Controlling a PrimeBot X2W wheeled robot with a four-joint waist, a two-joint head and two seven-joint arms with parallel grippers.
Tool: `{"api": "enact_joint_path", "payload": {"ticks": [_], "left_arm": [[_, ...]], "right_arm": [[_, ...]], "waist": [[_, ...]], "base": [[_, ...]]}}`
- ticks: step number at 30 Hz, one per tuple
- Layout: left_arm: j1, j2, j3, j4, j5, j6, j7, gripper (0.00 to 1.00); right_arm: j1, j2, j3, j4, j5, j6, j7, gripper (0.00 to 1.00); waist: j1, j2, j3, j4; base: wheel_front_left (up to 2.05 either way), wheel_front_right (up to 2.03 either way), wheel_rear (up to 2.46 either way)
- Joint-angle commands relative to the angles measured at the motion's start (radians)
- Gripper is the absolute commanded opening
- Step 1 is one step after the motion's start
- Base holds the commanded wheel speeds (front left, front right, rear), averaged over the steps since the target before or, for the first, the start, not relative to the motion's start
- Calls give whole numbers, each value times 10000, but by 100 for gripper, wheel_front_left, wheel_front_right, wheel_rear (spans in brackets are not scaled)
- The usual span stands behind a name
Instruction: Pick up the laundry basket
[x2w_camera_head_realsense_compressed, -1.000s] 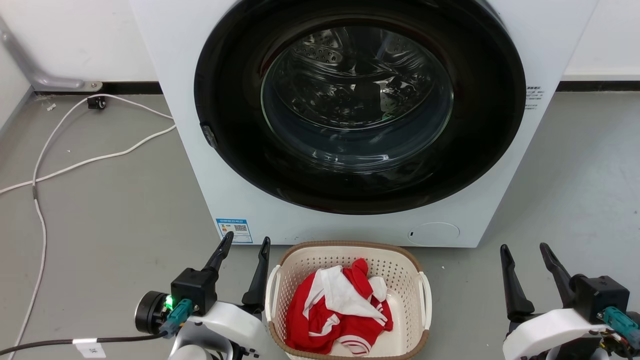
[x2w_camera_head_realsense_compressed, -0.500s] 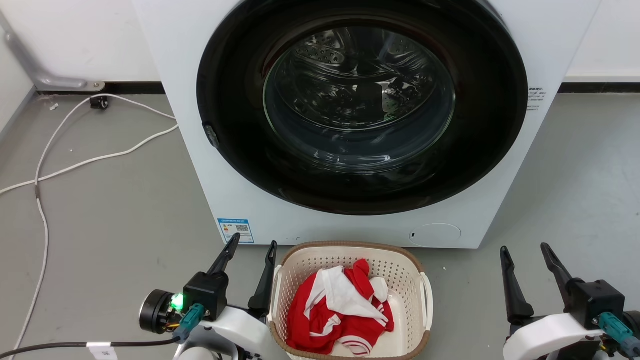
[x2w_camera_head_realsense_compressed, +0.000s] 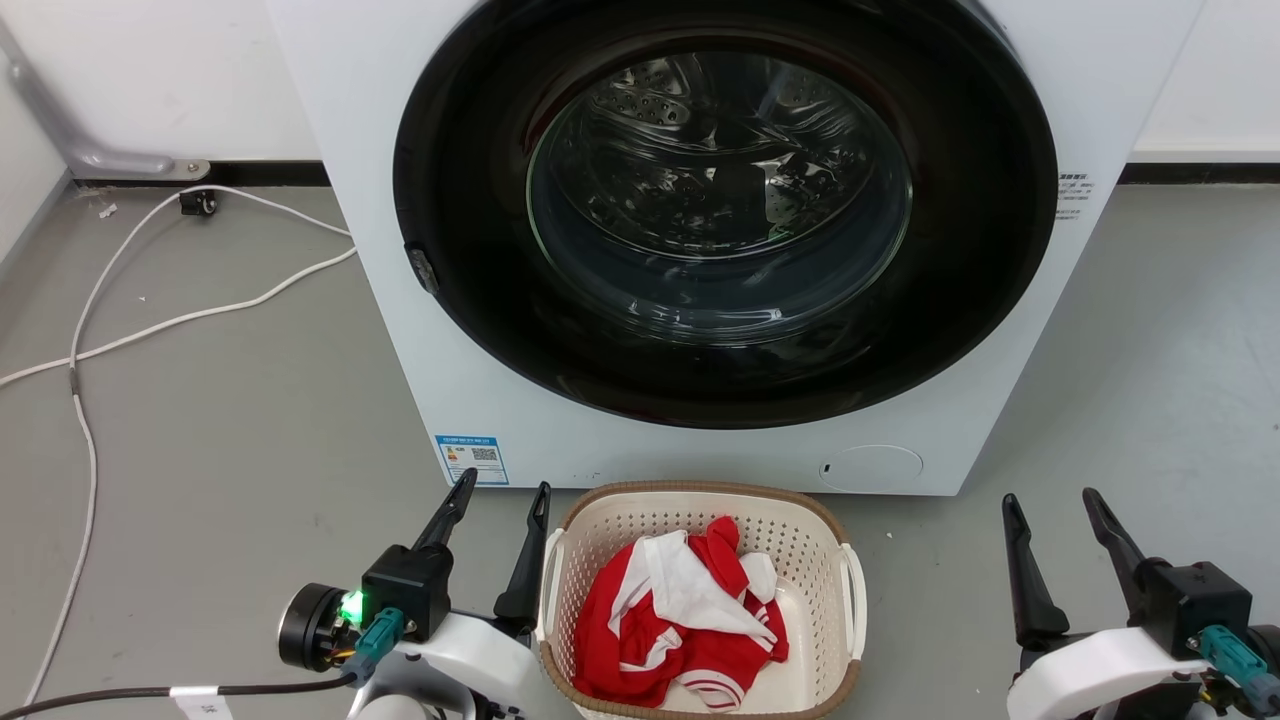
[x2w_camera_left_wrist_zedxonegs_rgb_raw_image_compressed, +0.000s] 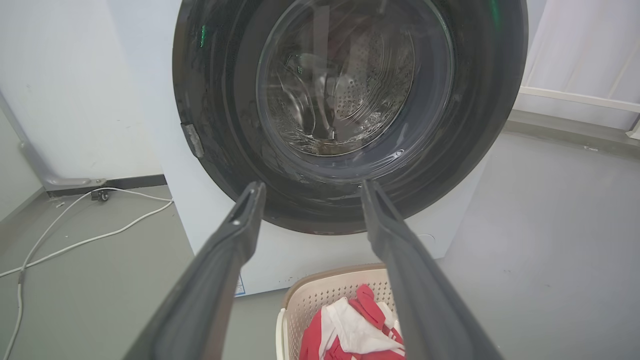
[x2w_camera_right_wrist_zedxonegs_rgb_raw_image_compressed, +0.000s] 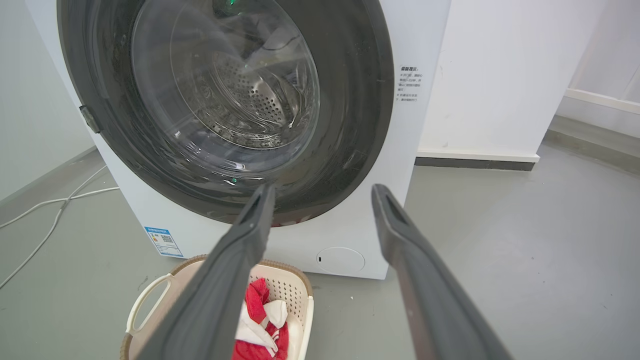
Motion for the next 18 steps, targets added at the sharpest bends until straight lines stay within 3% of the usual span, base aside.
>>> {"api": "enact_joint_path", "payload": {"ticks": [1, 12, 18], "left_arm": [[-55, -4, 38, 12, 60, -43, -26, 100], [-230, -42, 119, -37, 169, -42, -26, 100], [-967, -56, 52, 419, 150, -68, -26, 100]], "right_arm": [[-89, -17, -8, 16, -43, -3, -50, 100], [-218, -17, -190, 194, 129, -3, 22, 100], [-717, -12, -288, 669, 220, -3, 313, 100]], "waist": [[0, -1, 5, 4], [0, -1, 161, 19], [0, -1, 1034, -107]], "base": [[0, 0, 0], [0, 0, 0], [0, 0, 0]]}}
